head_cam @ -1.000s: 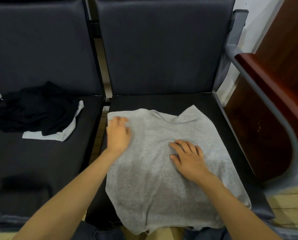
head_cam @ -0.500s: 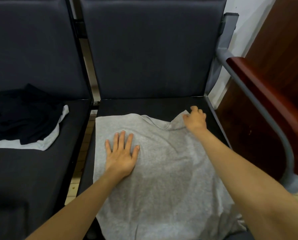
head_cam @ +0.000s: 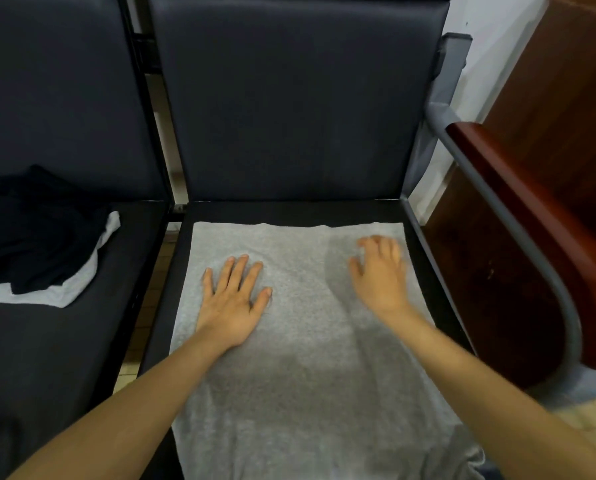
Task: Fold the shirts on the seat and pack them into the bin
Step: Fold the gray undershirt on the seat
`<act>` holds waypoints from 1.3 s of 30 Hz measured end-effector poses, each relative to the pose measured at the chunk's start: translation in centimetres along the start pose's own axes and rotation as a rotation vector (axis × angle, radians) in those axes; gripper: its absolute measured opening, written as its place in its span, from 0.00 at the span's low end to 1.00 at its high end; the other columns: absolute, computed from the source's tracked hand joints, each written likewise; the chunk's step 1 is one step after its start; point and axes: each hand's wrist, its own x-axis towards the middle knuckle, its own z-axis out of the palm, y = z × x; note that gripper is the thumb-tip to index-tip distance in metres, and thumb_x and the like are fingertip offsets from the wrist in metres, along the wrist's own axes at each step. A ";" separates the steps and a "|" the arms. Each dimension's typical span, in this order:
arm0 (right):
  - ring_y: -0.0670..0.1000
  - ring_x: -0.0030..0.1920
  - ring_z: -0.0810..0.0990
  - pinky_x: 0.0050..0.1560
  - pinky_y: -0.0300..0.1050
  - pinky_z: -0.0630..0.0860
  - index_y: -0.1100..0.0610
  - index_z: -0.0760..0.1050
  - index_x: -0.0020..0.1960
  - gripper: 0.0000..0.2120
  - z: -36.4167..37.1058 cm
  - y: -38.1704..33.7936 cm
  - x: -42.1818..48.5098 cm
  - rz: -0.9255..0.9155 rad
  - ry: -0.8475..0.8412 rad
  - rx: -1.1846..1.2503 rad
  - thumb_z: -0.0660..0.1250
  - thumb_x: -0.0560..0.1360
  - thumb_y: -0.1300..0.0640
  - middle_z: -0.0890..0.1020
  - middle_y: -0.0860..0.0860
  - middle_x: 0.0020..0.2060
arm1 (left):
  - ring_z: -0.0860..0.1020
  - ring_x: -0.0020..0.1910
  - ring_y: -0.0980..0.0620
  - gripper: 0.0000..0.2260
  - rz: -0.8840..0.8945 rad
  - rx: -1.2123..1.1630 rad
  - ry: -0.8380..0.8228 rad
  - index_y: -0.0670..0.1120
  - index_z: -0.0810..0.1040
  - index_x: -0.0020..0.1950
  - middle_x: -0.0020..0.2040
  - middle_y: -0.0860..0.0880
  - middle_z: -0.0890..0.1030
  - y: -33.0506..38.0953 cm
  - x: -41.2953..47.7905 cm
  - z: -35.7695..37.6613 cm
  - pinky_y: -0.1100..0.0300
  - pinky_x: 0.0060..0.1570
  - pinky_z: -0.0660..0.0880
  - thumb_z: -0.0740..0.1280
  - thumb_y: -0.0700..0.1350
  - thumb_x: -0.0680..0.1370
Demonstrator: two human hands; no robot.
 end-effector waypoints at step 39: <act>0.52 0.75 0.31 0.70 0.64 0.29 0.44 0.33 0.76 0.34 2.6 2.1 -7.9 -0.100 -0.434 -0.221 0.37 0.76 0.32 0.35 0.45 0.76 | 0.59 0.67 0.39 0.23 -0.602 -0.540 0.113 0.46 0.73 0.62 0.67 0.42 0.64 -1.4 -2.9 -3.7 0.50 0.67 0.56 0.68 0.59 0.74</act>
